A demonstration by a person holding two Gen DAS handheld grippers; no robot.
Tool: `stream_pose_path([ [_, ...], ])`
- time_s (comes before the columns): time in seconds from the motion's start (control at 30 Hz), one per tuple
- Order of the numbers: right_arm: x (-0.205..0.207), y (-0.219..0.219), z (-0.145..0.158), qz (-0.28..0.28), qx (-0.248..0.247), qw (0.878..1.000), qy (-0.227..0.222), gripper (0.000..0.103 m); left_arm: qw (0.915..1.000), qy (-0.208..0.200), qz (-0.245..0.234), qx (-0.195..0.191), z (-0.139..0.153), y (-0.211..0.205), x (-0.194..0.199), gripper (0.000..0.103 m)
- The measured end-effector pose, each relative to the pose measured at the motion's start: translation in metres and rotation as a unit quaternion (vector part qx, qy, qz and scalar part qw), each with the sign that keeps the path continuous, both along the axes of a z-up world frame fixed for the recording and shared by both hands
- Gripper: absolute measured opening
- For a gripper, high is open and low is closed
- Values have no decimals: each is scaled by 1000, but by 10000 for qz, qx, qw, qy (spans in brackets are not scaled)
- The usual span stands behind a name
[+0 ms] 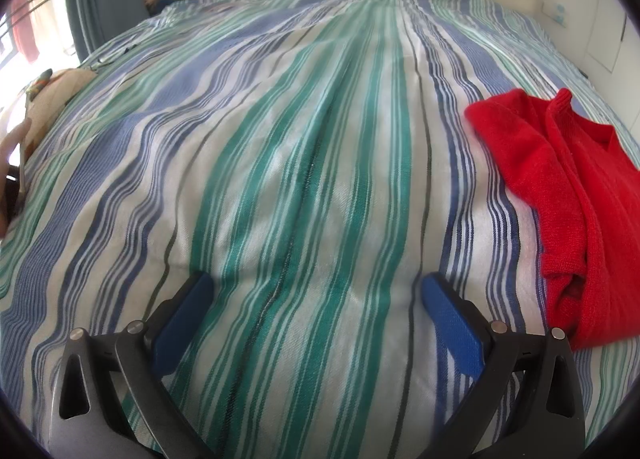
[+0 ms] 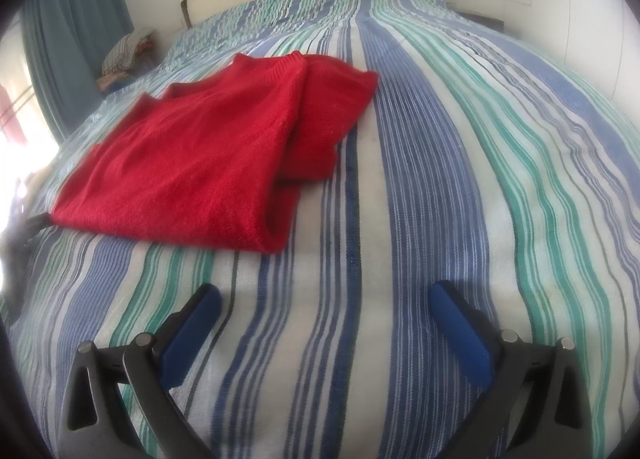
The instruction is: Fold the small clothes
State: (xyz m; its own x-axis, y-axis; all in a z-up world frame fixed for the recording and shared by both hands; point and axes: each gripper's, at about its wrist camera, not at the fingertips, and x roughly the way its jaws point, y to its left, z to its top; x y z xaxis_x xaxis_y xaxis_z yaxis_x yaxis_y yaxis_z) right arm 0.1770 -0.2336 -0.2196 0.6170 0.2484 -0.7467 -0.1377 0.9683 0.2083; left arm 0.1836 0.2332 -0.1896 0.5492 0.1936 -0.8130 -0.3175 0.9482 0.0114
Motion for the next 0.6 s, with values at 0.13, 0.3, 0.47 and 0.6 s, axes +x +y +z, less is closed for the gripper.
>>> stream_pose_path([
  [0.13, 0, 0, 0, -1, -17, 10000, 1, 103, 10000, 0, -1, -1, 0, 0, 0, 103],
  [0.3, 0, 2, 1, -4, -92, 10000, 0, 103, 10000, 0, -2, 0, 0, 0, 0, 103],
  [0.47, 1, 3, 1, -5, -159, 9999, 4, 103, 10000, 0, -2, 0, 0, 0, 0, 103],
  [0.6, 2, 4, 1, -7, -202, 9998, 9, 103, 10000, 0, -3, -1, 0, 0, 0, 103],
])
